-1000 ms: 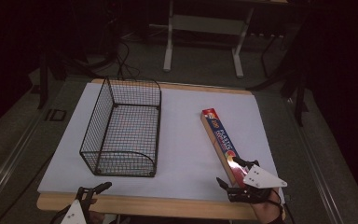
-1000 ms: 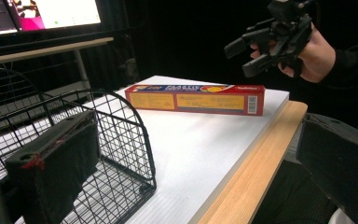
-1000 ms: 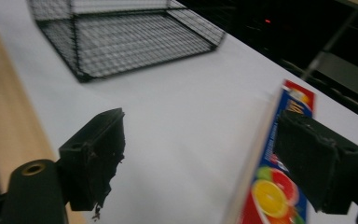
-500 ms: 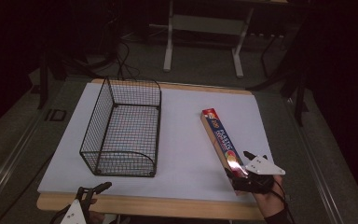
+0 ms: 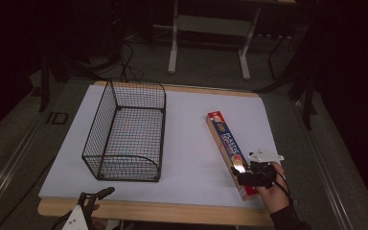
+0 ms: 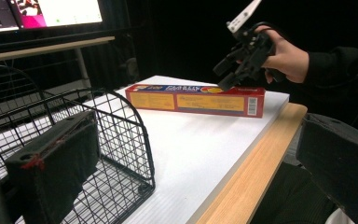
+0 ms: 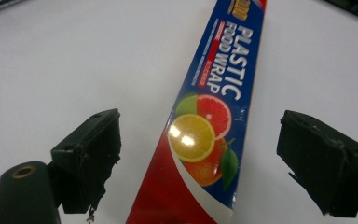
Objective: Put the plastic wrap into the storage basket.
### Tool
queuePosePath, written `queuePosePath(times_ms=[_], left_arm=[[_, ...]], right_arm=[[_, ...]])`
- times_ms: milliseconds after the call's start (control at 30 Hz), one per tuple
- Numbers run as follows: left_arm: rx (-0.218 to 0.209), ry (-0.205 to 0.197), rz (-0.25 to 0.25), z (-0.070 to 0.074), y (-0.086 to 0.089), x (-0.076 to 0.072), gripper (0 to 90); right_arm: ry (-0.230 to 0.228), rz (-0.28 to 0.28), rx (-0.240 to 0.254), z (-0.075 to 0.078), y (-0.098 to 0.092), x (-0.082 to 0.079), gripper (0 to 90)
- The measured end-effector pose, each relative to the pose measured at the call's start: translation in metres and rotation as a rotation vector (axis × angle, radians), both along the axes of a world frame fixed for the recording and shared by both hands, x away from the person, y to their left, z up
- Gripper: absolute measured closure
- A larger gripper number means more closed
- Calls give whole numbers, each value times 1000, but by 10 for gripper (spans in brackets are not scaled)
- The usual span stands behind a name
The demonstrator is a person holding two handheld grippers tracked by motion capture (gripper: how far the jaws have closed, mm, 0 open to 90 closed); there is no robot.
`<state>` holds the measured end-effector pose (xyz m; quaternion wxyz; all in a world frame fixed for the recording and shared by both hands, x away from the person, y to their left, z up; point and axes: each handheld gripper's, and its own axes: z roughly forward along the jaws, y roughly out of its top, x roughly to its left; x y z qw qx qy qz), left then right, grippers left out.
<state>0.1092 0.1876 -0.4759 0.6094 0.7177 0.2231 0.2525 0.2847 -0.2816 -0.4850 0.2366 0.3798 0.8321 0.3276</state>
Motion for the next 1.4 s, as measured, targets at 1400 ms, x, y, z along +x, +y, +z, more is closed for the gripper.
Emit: queuePosePath(times_ms=[1400], left_arm=[[14,7,-11,0,-1,0,2]], right_arm=[[378,-223,-158,1,38,90,155]])
